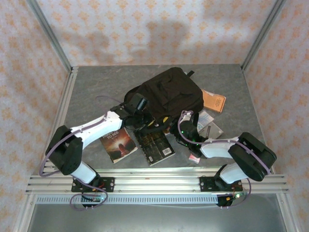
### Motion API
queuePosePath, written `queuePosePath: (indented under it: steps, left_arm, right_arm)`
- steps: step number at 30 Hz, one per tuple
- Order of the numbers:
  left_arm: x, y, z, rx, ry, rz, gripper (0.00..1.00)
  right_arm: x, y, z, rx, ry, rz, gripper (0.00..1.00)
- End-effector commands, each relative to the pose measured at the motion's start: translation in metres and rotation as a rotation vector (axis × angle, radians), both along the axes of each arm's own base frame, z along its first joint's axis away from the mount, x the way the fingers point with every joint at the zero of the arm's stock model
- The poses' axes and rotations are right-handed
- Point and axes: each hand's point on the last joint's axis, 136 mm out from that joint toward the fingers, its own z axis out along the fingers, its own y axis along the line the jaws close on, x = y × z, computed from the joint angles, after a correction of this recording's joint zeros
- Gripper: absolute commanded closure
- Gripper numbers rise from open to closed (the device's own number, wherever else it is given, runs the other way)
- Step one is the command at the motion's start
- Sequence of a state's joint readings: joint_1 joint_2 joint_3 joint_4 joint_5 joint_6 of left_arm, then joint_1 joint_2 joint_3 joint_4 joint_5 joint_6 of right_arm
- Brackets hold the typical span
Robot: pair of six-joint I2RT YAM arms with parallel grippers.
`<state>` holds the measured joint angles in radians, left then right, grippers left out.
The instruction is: Pack books, pencil case, and school supplies into a backpack
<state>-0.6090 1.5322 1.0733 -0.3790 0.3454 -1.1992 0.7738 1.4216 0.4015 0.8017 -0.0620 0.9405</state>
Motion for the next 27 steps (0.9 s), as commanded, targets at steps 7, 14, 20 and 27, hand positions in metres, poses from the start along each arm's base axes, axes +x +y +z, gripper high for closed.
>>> queuePosePath:
  steps: [7,14,20,27]
  left_arm:
    - [0.001,0.018,0.032,0.156,-0.178,-0.121,1.00]
    - [-0.002,0.026,0.029,0.239,-0.202,-0.182,1.00]
    - [-0.003,0.029,0.037,0.279,-0.245,-0.233,1.00]
    - [0.005,0.014,0.036,0.273,-0.244,-0.279,1.00]
  right_arm:
    - [0.018,-0.003,0.030,-0.079,-0.024,-0.073,0.42]
    - [0.021,-0.045,0.040,-0.243,0.091,-0.246,0.22]
    - [0.025,-0.078,0.028,-0.328,0.252,-0.362,0.26]
    - [0.033,-0.066,-0.005,-0.394,0.419,-0.304,0.33]
